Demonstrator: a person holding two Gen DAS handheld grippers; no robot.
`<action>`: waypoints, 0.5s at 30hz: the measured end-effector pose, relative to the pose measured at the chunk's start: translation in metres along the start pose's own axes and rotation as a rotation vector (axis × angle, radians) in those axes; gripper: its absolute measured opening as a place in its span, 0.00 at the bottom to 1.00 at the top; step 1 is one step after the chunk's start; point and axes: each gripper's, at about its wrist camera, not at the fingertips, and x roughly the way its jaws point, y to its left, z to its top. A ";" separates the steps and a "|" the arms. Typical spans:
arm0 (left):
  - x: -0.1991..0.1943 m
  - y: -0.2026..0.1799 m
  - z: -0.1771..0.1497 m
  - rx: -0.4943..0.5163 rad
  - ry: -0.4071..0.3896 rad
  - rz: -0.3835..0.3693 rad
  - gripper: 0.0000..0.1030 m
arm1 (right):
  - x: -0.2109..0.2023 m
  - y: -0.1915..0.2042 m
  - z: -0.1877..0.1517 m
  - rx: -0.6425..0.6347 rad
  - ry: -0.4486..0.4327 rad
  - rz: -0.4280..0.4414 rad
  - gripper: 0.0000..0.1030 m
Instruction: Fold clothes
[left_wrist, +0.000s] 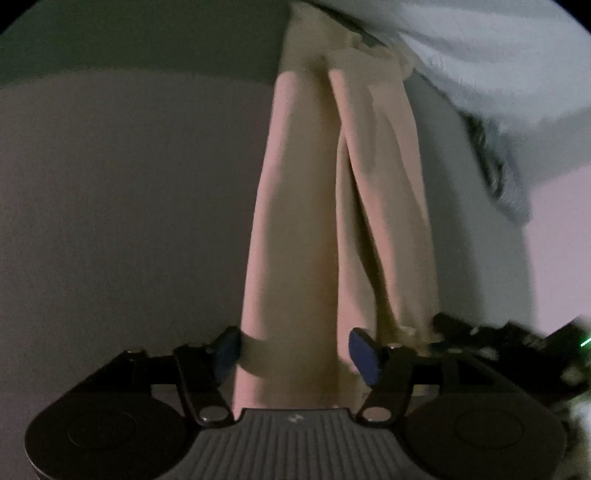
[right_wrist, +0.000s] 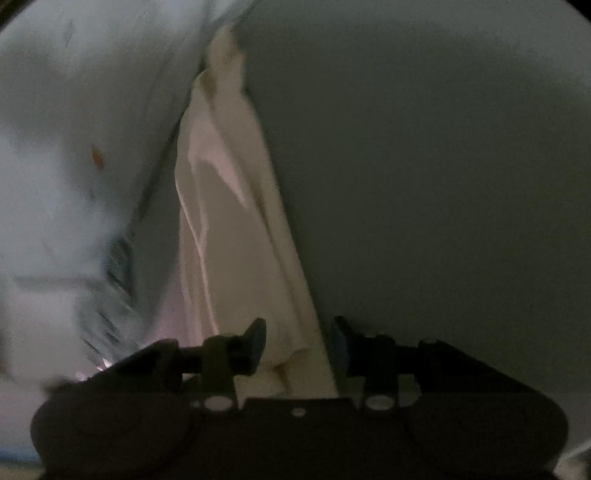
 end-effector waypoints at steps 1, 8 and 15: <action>-0.001 0.007 0.000 -0.040 -0.007 -0.042 0.78 | -0.001 -0.011 0.001 0.071 -0.010 0.049 0.44; 0.001 0.018 -0.002 -0.132 -0.036 -0.154 0.97 | 0.014 0.000 0.008 0.052 -0.018 0.116 0.53; 0.010 -0.003 -0.005 -0.011 -0.093 -0.139 0.78 | 0.032 0.021 0.017 -0.079 0.015 0.105 0.45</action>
